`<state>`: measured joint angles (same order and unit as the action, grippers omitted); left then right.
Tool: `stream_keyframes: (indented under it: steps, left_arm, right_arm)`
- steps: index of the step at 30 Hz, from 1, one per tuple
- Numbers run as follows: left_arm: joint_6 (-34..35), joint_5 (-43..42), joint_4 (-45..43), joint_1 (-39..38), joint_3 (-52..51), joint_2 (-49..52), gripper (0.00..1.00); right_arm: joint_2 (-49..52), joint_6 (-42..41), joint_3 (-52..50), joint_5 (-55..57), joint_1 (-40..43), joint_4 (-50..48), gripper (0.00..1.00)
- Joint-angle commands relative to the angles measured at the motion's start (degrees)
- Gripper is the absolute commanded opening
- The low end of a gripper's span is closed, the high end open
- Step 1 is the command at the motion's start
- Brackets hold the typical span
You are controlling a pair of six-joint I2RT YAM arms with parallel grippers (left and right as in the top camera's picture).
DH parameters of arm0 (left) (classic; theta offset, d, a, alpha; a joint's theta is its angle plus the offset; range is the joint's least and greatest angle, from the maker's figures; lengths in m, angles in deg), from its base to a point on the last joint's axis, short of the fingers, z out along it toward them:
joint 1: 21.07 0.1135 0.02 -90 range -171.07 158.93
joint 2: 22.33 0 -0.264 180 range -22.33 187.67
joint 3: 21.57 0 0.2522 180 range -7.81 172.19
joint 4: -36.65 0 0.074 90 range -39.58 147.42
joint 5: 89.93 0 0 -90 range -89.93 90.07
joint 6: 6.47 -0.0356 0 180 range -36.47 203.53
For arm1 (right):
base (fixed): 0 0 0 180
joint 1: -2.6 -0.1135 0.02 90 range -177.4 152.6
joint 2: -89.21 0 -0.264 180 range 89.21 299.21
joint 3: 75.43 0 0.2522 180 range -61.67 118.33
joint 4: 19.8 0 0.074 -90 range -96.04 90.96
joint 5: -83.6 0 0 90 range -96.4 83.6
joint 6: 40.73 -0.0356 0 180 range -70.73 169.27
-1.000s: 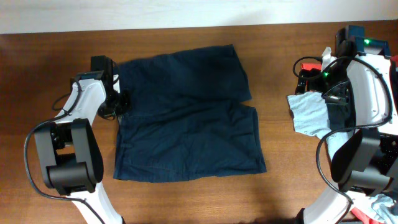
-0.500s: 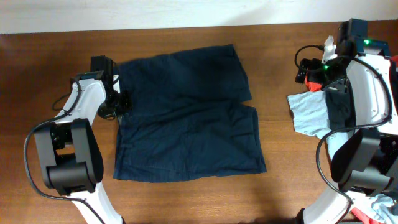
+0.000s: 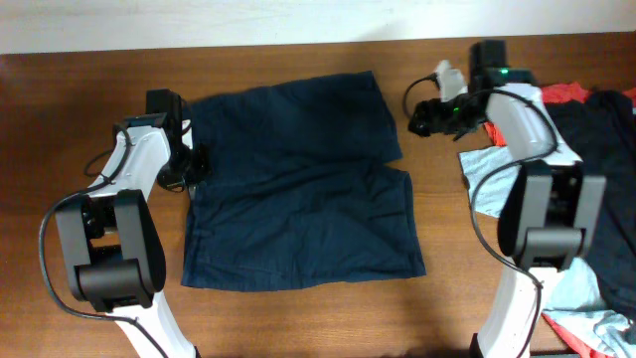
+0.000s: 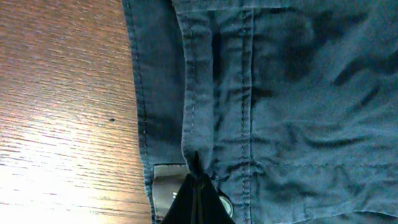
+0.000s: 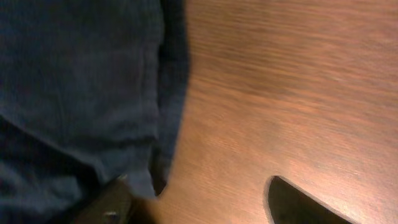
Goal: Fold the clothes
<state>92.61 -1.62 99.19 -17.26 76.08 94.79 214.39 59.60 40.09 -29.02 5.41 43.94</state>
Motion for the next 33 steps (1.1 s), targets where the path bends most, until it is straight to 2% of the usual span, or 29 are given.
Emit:
stream_keyframes:
  steps: [1, 9, 19, 27, 33]
  left_arm:
    - [0.7, -0.4, 0.4, -0.2, -0.5, 0.1, 0.01]
    - [0.7, -0.4, 0.6, -0.2, -0.5, 0.1, 0.01]
    - [0.7, -0.4, 1.9, -0.2, -0.5, 0.1, 0.0]
    - [0.5, -0.4, 2.0, -0.2, -0.5, 0.1, 0.0]
    - [0.4, -0.4, 2.0, -0.2, -0.5, 0.1, 0.0]
  right_arm:
    - [1.4, 1.7, -0.4, 0.0, -0.7, -1.2, 0.66]
    - [4.7, 1.7, -0.4, 0.1, -2.2, -2.1, 0.58]
    - [7.3, 1.6, -0.4, 0.7, -7.3, -6.0, 0.58]
    - [7.3, 1.7, -0.4, 9.8, -11.7, -7.6, 0.58]
    - [6.6, 1.3, 3.2, 10.6, -11.5, -5.8, 0.57]
